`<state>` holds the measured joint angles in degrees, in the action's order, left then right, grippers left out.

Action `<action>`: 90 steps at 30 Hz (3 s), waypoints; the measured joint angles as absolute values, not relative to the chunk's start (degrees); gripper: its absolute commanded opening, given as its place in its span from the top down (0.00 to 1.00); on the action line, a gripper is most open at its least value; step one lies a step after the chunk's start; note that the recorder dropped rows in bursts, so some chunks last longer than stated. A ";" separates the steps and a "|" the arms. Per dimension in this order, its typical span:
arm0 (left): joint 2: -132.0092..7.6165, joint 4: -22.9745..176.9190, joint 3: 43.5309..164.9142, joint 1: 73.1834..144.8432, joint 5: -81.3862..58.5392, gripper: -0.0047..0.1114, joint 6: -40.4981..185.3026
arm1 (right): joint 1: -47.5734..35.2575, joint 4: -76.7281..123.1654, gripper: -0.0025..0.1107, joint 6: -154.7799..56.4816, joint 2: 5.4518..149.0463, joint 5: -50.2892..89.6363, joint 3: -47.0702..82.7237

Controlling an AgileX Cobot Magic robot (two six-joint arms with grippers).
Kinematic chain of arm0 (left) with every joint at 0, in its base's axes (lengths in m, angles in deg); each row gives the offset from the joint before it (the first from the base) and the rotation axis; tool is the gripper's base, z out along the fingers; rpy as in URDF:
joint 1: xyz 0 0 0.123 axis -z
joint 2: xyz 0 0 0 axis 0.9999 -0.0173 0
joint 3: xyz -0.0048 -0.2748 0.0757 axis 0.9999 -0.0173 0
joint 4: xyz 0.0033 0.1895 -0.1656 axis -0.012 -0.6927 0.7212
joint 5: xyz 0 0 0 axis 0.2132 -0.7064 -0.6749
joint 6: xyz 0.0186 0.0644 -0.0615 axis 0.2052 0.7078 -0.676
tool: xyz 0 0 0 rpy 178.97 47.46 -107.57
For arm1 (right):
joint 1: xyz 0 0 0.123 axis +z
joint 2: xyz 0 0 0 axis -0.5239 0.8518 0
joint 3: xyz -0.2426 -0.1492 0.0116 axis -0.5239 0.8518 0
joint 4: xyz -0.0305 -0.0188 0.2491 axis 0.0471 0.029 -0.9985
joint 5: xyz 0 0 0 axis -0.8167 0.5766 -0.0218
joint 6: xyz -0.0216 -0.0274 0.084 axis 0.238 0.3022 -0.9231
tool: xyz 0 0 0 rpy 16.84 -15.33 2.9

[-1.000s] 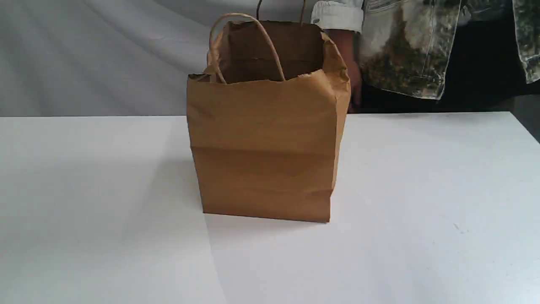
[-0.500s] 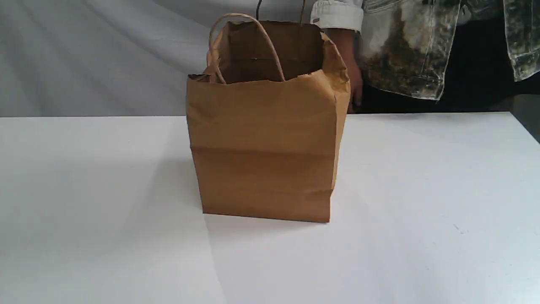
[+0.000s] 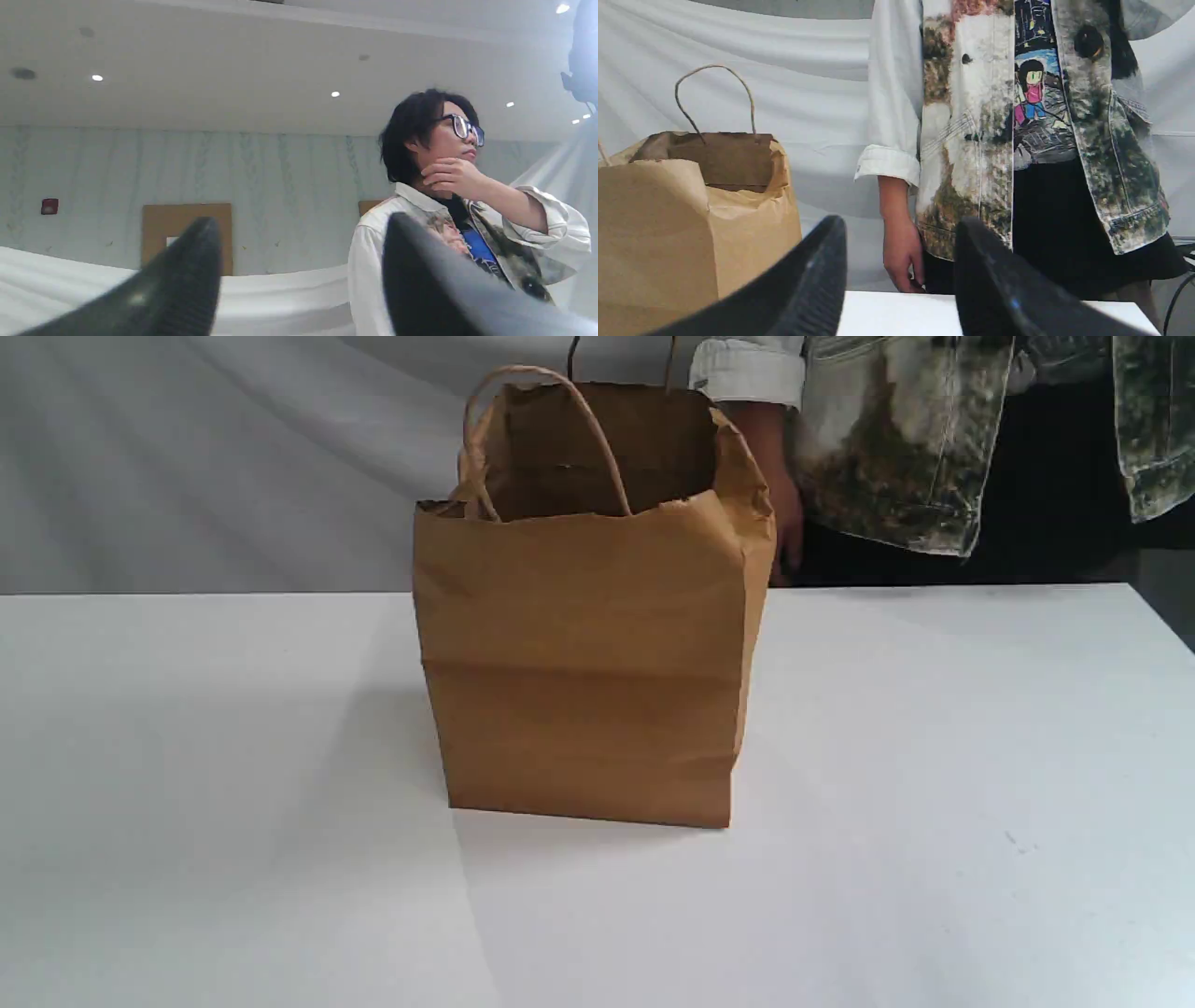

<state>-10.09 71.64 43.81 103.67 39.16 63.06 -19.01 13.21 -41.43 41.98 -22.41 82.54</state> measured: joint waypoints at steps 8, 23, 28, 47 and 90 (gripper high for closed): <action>-5.59 72.19 43.81 99.13 24.48 0.96 61.95 | -19.01 13.21 0.64 -41.43 41.98 -22.41 82.54; 3.48 79.32 43.81 93.05 -5.29 0.96 64.92 | -19.01 13.21 0.64 -41.43 41.98 -22.41 82.54; 4.48 79.19 43.81 93.05 -12.75 0.96 67.57 | -19.01 13.21 0.64 -41.43 41.98 -22.41 82.54; 7.34 79.10 43.81 93.05 -28.12 0.96 59.56 | -19.01 13.21 0.64 -41.43 41.98 -22.41 82.54; 7.34 79.10 43.81 93.05 -28.12 0.96 59.56 | -19.01 13.21 0.76 -41.43 39.65 -20.36 82.54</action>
<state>7.34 79.10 43.81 93.05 -28.12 59.56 -19.01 13.21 -41.43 39.65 -20.36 82.54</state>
